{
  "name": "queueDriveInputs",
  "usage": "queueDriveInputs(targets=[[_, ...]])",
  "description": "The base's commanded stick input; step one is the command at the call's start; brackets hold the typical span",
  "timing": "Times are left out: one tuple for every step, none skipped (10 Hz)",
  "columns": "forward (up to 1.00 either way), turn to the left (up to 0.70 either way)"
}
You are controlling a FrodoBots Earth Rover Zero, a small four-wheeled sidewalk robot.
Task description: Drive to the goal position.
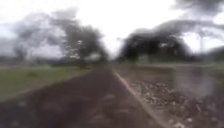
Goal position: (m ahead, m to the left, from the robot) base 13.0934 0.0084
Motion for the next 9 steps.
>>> queueDriveInputs(targets=[[0.7, 0.0], [0.7, 0.0], [0.7, 0.0], [0.7, 0.0], [0.7, 0.0], [0.7, 0.0], [0.7, 0.0], [0.7, 0.0], [0.7, 0.0]])
